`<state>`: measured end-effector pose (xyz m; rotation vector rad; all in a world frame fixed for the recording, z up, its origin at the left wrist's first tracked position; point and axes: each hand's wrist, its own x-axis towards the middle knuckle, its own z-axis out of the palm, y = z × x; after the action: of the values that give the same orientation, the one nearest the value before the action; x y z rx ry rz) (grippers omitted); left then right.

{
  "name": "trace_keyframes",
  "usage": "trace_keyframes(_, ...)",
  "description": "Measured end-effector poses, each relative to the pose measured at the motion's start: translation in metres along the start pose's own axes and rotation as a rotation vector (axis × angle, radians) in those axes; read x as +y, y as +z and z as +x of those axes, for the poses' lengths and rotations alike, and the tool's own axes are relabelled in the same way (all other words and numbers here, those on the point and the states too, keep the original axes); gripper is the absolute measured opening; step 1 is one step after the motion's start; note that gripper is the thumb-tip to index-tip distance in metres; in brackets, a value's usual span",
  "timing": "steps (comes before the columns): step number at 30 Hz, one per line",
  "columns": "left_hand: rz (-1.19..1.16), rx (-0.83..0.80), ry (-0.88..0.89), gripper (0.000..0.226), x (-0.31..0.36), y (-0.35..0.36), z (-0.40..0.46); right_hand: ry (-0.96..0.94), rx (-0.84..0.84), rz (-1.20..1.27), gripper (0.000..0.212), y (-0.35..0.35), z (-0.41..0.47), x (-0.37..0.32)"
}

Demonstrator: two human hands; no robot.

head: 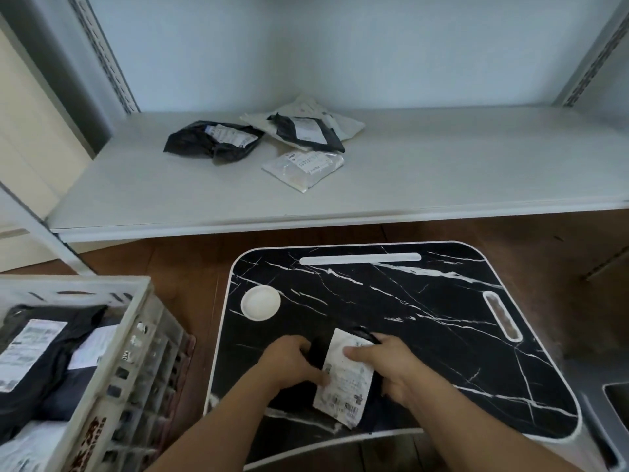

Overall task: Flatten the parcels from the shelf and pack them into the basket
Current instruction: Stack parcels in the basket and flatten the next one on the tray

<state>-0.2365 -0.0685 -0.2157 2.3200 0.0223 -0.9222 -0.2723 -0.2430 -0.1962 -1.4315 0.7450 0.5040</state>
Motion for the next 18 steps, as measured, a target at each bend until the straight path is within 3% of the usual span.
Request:
trace_keyframes(6, -0.343, 0.020, 0.193, 0.039, 0.019, -0.061, -0.028, -0.211, -0.130, 0.040, 0.025, 0.018, -0.029, -0.060)
trace_keyframes(9, -0.312, 0.042, 0.304, 0.025, 0.028, -0.091, -0.046, -0.283, -0.145, 0.140, 0.030, 0.039, -0.037, -0.085)
trace_keyframes(13, -0.289, 0.262, 0.373, 0.021, 0.011, -0.133, -0.072, -0.368, -0.220, -0.006, 0.037, 0.083, -0.049, -0.095)
trace_keyframes(18, -0.377, 0.424, 0.317, 0.021, -0.050, -0.182, -0.105, -0.468, -0.286, -0.141, 0.022, 0.164, -0.058, -0.094)
